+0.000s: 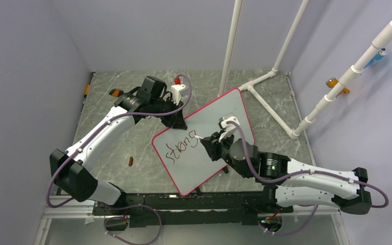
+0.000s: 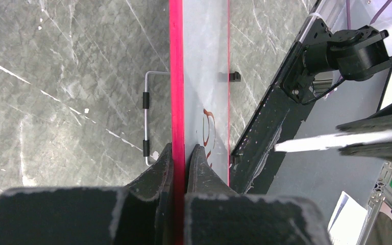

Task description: Write a sentence on the whiteboard

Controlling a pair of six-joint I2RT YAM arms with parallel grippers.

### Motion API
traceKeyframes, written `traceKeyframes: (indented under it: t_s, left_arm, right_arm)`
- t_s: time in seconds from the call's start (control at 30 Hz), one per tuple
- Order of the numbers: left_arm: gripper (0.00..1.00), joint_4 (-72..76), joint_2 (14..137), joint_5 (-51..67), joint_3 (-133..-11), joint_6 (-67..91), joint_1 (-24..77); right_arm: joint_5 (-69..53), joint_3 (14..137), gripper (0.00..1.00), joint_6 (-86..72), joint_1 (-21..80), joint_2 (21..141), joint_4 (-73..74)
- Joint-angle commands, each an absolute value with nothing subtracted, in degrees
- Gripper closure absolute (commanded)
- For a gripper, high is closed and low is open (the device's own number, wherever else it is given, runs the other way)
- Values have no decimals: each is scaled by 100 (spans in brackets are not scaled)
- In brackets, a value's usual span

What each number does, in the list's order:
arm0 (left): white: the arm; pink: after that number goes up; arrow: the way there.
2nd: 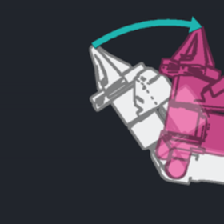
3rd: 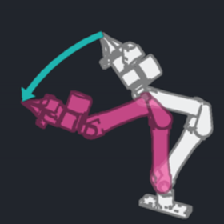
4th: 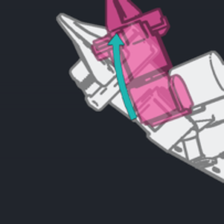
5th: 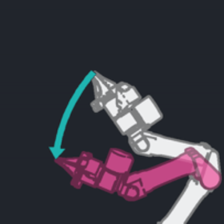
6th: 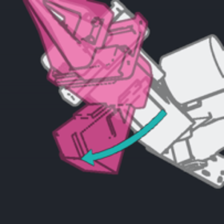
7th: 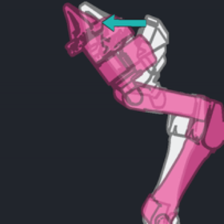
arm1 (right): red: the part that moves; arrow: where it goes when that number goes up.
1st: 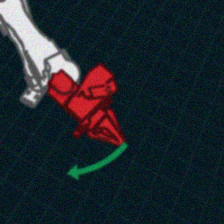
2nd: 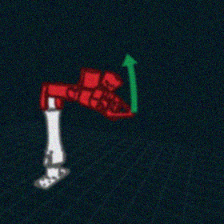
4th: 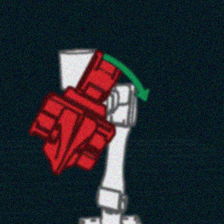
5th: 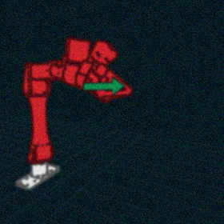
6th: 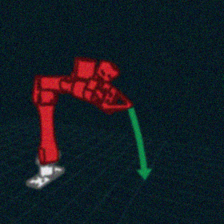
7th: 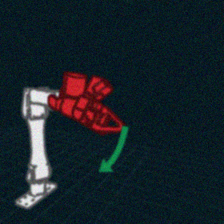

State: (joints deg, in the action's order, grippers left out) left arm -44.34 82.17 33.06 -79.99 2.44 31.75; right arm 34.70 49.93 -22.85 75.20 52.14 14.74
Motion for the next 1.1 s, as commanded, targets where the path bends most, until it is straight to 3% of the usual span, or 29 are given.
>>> traceKeyframes:
  t_s: [0.0,1.07]
  left_arm:
    - [100,-3973,8122,1960,-8044,-791,3139]
    - [100,-3918,8077,2104,-7983,-811,3142]
  right_arm:
    - [3929,4879,100,-2214,7514,4954,1268]
    - [4227,4917,100,-2131,7165,5930,994]
